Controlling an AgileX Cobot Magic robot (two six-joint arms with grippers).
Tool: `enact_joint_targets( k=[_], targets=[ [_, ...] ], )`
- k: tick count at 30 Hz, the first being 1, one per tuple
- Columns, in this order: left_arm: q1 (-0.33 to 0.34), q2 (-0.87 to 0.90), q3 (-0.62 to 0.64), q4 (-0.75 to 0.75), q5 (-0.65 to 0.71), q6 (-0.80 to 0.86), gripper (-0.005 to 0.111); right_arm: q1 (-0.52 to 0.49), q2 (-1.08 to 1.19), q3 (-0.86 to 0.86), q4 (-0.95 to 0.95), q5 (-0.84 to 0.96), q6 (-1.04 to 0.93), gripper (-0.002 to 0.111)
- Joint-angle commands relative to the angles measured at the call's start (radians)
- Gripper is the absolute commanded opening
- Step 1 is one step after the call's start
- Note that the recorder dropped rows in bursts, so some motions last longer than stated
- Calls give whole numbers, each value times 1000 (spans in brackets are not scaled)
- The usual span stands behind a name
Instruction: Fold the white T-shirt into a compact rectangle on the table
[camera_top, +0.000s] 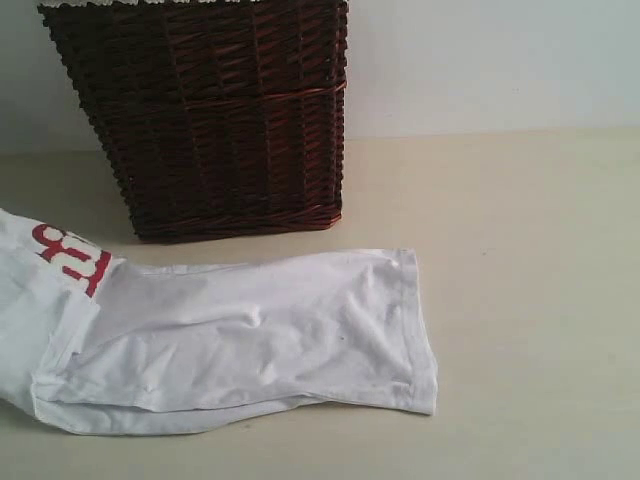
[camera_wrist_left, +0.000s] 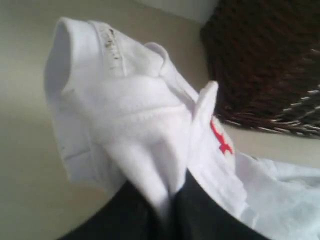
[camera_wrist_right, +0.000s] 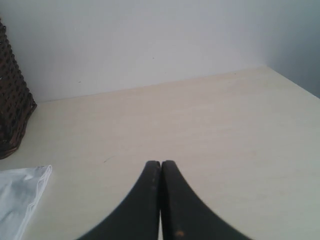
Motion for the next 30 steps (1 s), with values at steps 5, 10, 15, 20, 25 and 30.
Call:
enact_joint_targets(
  k=[5, 10, 15, 20, 25, 30],
  targets=[
    [-251, -18, 2, -66, 14, 2, 0, -8, -5, 2, 2, -6, 1, 0],
    [-445, -18, -2, -66, -33, -39, 0, -8, -5, 2, 2, -6, 1, 0],
    [-617, -18, -68, -66, -62, -65, 0, -8, -5, 2, 2, -6, 1, 0],
    [-734, -5, -188, -66, -125, -91, 0, -8, -5, 2, 2, -6, 1, 0],
    [-834, 39, -270, -66, -171, -91, 0, -8, -5, 2, 2, -6, 1, 0],
    [-915, 108, -289, -66, -191, -91, 0, -8, -5, 2, 2, -6, 1, 0]
  ],
)
